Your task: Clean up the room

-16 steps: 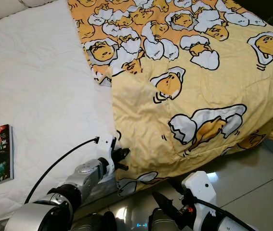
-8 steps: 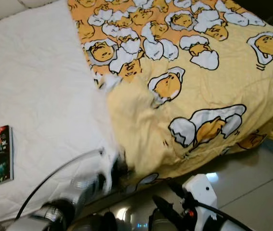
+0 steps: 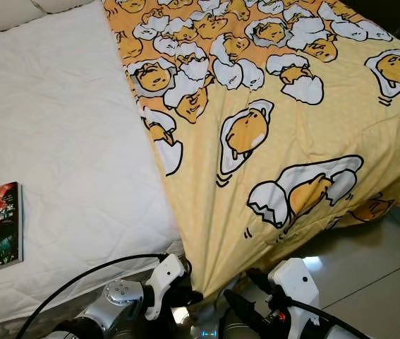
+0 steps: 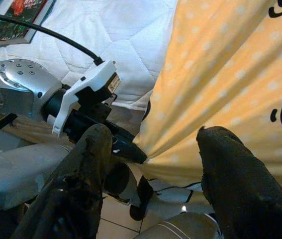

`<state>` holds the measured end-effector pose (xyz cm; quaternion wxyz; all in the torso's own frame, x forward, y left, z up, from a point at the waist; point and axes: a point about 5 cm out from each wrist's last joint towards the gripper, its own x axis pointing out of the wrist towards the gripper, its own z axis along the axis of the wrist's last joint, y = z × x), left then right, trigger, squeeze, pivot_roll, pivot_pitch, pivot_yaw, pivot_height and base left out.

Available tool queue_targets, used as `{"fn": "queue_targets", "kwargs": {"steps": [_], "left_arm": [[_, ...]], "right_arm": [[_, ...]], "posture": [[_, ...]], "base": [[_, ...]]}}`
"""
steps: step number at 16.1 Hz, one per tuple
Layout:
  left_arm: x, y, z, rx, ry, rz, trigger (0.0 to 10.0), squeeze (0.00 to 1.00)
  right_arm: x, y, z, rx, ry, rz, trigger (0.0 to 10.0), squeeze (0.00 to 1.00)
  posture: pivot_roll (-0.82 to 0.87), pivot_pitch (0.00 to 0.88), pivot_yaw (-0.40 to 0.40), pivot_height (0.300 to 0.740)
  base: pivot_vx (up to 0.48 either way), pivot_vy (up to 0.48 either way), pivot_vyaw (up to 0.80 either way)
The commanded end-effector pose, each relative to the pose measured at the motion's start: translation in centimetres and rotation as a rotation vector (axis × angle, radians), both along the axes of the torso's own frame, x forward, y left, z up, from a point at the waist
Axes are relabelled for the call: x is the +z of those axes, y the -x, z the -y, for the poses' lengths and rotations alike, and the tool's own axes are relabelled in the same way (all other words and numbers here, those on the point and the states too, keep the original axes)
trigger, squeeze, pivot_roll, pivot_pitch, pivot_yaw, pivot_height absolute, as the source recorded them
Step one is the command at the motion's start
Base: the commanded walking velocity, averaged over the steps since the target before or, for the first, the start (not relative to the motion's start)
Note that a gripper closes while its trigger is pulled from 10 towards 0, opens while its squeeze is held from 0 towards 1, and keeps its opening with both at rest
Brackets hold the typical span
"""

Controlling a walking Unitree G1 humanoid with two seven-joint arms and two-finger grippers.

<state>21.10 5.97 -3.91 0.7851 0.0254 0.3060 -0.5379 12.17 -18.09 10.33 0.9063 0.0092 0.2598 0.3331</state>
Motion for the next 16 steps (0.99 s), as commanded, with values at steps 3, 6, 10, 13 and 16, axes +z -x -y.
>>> {"fn": "queue_targets", "kwargs": {"steps": [3,6,10,13,16], "left_arm": [[0.7,-0.8,-0.1,0.078,0.064,0.048,10.0,1.00],[2.3,-2.6,-0.3,0.175,0.123,0.158,10.0,0.00],[5.0,-5.6,-2.3,0.285,0.146,0.318,10.0,0.00],[10.4,-9.3,-5.7,0.533,0.210,0.512,10.0,0.00],[12.9,-9.6,-7.8,0.695,0.200,0.563,10.0,0.00]], "right_arm": [[-0.4,0.3,0.1,0.008,-0.004,-0.021,10.0,0.00],[-0.5,0.1,0.1,0.004,-0.015,-0.030,10.0,0.00],[-0.8,-0.6,0.7,-0.032,-0.030,-0.022,10.0,0.00],[-0.4,-3.6,1.6,-0.170,-0.041,0.074,10.0,0.00],[0.2,-5.9,1.4,-0.243,-0.019,0.178,10.0,0.00]], "posture": [[-0.27,0.147,0.109,0.740],[-0.26,0.129,0.111,0.740],[-0.23,0.058,0.123,0.740],[-0.16,0.000,0.136,0.740],[-0.11,0.000,0.130,0.740]], "base": [[0.000,0.000,0.00],[0.000,0.000,0.00],[0.000,0.000,0.00],[0.000,0.000,0.00],[0.000,0.000,0.00]]}}
